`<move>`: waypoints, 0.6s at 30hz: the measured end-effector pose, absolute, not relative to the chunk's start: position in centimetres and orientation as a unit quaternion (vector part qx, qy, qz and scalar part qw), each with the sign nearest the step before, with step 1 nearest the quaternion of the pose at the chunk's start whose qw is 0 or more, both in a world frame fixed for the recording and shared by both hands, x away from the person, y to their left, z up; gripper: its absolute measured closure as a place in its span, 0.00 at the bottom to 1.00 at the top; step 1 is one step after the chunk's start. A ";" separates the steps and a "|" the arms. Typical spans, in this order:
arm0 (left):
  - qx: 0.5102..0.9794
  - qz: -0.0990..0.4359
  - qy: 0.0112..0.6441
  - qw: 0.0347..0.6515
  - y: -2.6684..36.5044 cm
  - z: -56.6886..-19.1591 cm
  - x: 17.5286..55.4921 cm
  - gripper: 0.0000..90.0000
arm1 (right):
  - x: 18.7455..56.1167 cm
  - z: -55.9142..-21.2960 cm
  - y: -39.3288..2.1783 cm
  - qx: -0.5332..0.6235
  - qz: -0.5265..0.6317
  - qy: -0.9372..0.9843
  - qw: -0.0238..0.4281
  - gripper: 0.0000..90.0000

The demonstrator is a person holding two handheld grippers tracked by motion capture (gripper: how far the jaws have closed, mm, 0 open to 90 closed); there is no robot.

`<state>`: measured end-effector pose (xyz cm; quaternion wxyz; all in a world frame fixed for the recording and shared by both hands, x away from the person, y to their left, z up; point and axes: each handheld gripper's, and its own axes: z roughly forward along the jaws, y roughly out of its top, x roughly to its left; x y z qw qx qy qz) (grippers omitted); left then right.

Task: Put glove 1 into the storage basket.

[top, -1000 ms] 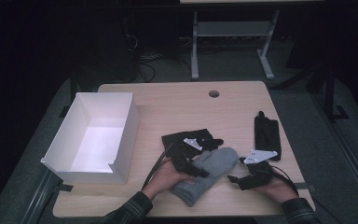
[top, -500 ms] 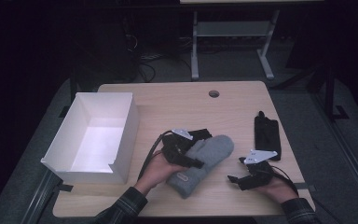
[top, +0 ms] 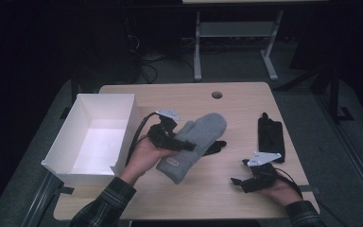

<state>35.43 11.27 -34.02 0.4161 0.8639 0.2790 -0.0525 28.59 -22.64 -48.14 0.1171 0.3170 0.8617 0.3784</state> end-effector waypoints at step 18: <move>0.841 0.005 0.324 0.434 18.7 -26.9 36.7 0.71 | 28.6 -48.1 -22.7 0.317 0.378 0.862 0.118 0.16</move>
